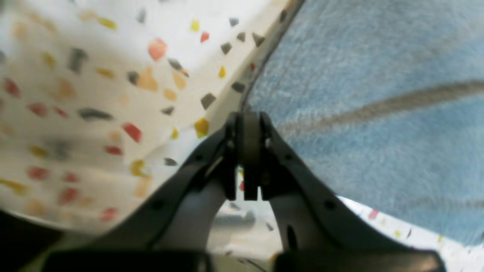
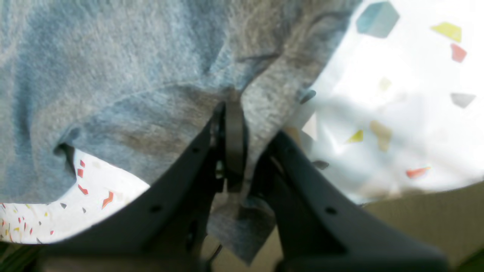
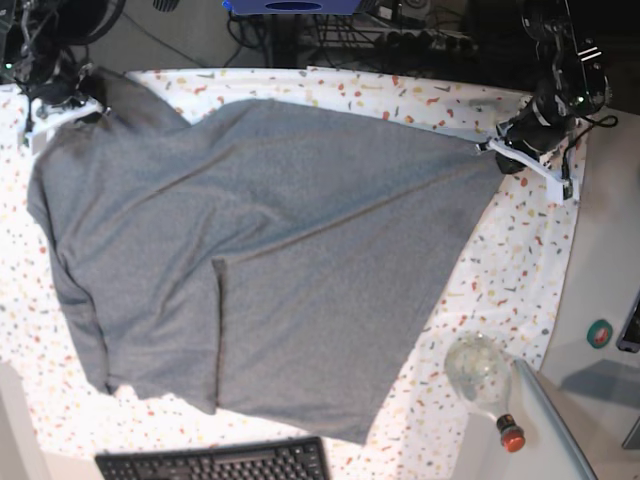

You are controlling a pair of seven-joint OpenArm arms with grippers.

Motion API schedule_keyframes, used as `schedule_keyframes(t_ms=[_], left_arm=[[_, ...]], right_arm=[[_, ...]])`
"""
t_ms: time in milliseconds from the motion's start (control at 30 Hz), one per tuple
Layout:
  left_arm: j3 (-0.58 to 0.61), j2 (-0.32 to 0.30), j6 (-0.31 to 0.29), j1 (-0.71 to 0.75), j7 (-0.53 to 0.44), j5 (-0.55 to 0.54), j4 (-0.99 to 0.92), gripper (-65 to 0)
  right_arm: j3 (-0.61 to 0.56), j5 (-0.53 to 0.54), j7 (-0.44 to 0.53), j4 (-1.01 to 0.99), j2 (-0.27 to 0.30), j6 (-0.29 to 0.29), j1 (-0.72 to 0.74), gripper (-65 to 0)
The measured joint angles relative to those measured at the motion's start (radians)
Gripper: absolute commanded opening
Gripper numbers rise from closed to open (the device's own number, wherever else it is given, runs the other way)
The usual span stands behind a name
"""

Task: Layout the t-shirt on the table in an organized manner, then fold the t-shirt properly
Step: 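Pull the shirt edge apart with both grippers to stretch it flat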

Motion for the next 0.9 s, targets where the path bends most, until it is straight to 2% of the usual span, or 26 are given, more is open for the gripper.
schedule_keyframes(t_ms=[167, 233, 333, 467, 667, 900], left_arm=[[-0.002, -0.064, 0.071, 0.069, 0.000, -0.008, 0.100, -65.0], [0.001, -0.062, 0.071, 0.082, 0.004, -0.013, 0.112, -65.0], [0.002, -0.063, 0.071, 0.086, 0.019, -0.015, 0.112, -65.0], [0.002, -0.058, 0.071, 0.102, 0.129, -0.016, 0.113, -65.0], [0.002, -0.061, 0.074, 0.208, 0.132, -0.016, 0.164, -65.0], [-0.001, -0.059, 0.074, 0.230, 0.130, -0.016, 0.169, -65.0]], right_arm=[[0.163, 0.000, -0.216, 0.175, 0.007, 0.000, 0.021, -65.0], [0.207, 0.008, -0.311, 0.231, 0.009, 0.001, 0.059, -65.0], [0.233, 0.002, -0.402, 0.238, 0.008, 0.001, 0.100, -65.0], [0.233, -0.001, -0.399, 0.231, 0.005, 0.001, 0.084, -65.0], [0.233, -0.005, -0.396, 0.152, 0.007, 0.001, 0.066, -65.0], [0.233, -0.003, -0.398, 0.148, 0.008, 0.000, 0.084, -65.0]])
